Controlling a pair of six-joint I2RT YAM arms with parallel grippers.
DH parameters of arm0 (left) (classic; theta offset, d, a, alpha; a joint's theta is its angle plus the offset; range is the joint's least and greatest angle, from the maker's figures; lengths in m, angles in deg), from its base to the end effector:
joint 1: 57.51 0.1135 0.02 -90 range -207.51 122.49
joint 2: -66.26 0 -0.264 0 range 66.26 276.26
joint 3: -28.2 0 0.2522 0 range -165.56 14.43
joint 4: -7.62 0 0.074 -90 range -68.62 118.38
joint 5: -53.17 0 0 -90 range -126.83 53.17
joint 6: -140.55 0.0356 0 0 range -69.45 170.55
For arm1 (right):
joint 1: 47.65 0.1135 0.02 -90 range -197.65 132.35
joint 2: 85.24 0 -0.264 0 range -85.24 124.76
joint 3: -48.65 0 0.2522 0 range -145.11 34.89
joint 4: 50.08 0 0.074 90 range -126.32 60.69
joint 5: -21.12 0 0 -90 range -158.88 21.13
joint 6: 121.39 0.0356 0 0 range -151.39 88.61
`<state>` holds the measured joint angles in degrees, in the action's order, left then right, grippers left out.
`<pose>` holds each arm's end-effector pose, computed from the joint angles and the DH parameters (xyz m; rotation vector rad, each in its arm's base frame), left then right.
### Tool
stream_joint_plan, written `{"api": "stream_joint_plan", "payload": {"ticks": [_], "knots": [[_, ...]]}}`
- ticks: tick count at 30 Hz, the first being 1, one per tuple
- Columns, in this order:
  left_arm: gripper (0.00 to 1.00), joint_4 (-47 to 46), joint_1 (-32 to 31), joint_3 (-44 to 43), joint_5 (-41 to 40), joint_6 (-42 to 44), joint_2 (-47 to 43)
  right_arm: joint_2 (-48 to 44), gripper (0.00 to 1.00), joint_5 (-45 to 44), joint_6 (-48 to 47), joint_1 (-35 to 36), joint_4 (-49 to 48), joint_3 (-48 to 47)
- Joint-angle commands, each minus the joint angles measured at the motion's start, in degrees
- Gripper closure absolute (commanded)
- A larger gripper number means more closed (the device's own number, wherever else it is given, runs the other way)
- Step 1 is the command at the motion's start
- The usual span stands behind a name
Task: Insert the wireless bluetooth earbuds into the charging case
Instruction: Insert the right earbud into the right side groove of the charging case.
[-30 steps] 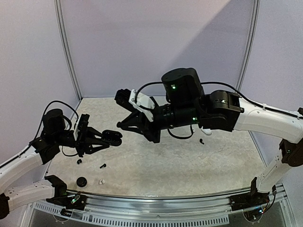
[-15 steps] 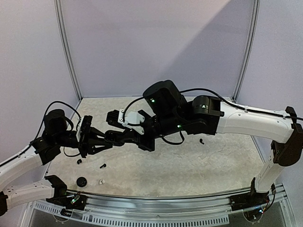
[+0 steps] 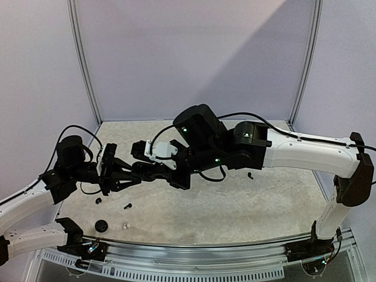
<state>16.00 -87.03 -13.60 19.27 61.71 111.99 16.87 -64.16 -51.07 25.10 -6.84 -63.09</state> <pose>0.1412 -0.1139 0.2652 1.2532 1.3176 -1.0937 0.1203 0.3974 0.3532 -1.6377 1.5017 0.6139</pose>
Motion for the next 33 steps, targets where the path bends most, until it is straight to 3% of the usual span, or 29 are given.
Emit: {"api": "stream_joint_plan", "payload": {"ticks": [1, 7, 14, 25, 33], "knots": [[1.0, -3.0, -1.2, -0.6, 1.0, 0.4, 0.1, 1.4, 1.0, -1.8, 1.1, 0.1, 0.5, -1.3], [1.0, -4.6, -1.6, -0.4, 0.9, 0.3, 0.3, 1.9, 0.99, -2.6, 2.4, 0.0, 0.1, -1.3], [1.0, -5.9, -1.9, 0.0, 0.6, -0.9, -0.1, 1.9, 0.8, -2.9, 2.7, 0.0, 0.2, -1.2], [1.0, -6.0, -2.0, 0.4, -0.5, -2.5, -0.8, 1.3, 0.73, -3.7, 3.0, 0.0, 0.8, -1.3], [1.0, -6.0, -1.8, 2.3, -5.4, -10.2, -1.3, -3.5, 0.63, -4.0, 4.2, 0.0, -2.5, -0.7]]}}
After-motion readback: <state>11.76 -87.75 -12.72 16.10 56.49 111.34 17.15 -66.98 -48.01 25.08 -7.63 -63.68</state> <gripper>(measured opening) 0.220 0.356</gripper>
